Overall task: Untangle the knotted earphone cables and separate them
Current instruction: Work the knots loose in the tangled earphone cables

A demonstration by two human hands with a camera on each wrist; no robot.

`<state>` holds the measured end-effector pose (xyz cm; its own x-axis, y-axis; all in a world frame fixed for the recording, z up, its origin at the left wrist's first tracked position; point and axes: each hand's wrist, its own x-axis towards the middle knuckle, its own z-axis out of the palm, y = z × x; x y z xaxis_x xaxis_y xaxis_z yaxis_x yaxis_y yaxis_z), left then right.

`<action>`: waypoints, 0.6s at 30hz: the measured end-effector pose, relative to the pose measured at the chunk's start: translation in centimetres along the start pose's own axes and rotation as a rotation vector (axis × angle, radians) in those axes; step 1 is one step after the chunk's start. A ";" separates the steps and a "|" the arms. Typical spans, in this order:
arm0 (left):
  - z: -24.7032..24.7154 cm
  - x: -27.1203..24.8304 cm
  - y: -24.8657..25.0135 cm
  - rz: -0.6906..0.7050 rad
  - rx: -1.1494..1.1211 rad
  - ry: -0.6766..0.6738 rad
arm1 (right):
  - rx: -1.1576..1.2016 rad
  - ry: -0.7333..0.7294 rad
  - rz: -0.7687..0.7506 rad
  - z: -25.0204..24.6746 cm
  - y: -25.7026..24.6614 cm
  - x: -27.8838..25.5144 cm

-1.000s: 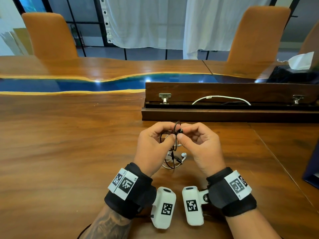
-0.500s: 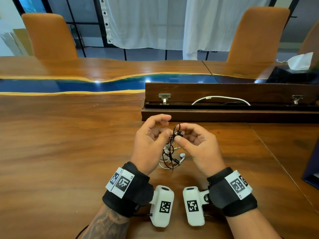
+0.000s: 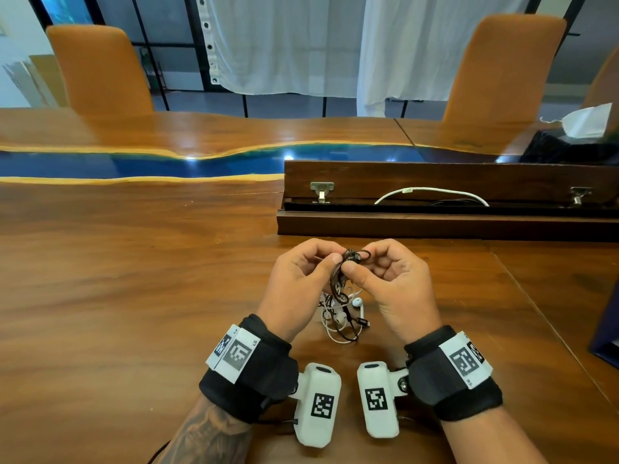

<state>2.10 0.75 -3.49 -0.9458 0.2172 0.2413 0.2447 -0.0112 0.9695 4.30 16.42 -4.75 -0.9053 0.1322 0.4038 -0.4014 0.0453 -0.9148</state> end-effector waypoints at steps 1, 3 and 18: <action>0.0 0.0 0.1 -0.005 -0.016 -0.009 | -0.019 -0.006 -0.005 0.0 0.0 0.0; 0.0 -0.1 0.2 -0.022 -0.029 -0.026 | -0.063 -0.022 -0.030 0.0 -0.2 -0.1; 0.4 0.0 0.4 -0.091 -0.118 0.062 | -0.004 0.114 -0.095 0.7 -0.4 -0.4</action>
<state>2.29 1.11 -3.17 -0.9752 0.1618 0.1508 0.1341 -0.1096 0.9849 4.70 15.70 -4.50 -0.8418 0.2382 0.4844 -0.4834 0.0667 -0.8728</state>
